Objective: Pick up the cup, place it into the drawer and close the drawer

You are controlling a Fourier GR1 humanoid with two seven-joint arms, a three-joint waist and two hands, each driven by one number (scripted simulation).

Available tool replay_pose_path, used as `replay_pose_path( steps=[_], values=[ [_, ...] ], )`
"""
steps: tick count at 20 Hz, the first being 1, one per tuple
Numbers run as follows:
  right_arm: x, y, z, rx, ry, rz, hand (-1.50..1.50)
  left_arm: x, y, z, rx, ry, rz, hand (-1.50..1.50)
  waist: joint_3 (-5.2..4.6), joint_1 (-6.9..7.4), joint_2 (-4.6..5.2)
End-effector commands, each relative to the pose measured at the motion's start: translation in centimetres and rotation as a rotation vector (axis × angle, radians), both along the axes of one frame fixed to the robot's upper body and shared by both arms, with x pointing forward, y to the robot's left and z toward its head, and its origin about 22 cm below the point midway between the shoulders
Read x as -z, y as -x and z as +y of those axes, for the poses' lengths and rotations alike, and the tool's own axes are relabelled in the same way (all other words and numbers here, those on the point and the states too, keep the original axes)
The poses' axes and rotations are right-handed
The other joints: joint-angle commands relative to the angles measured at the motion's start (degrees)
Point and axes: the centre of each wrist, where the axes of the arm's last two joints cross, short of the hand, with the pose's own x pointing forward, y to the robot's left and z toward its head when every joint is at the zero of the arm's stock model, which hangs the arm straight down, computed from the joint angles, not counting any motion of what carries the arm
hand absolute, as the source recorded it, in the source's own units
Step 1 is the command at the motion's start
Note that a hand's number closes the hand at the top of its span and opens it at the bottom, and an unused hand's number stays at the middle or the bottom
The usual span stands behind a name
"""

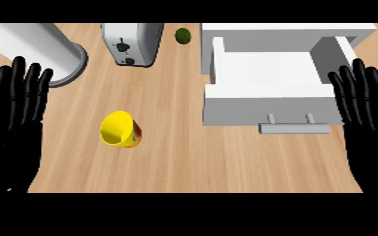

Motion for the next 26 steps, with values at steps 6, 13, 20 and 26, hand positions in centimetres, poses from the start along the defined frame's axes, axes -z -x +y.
replay_pose_path(
  steps=[6,13,20,26],
  values=[
    [0.5,0.1,1.2,-0.020,-0.017,0.032,-1.50,0.5,-1.3,-2.8,0.065,0.021,0.027,-1.50,-0.11,0.20,-0.66],
    [-0.6,-0.2,0.0,-0.104,-0.090,0.087,-1.50,2.2,-1.7,-4.0,0.088,0.235,0.159,-1.50,-0.11,0.18,-0.67],
    [1.2,0.0,-0.3,-0.105,-0.073,0.091,-1.50,1.4,-2.7,-3.2,0.082,0.218,0.153,-1.50,-0.11,0.17,-0.68],
    [-2.1,-2.0,1.9,-0.108,-0.100,0.083,-1.50,2.1,-3.2,-6.5,0.069,0.219,0.172,-1.50,-0.12,0.18,-0.67]
  ],
)
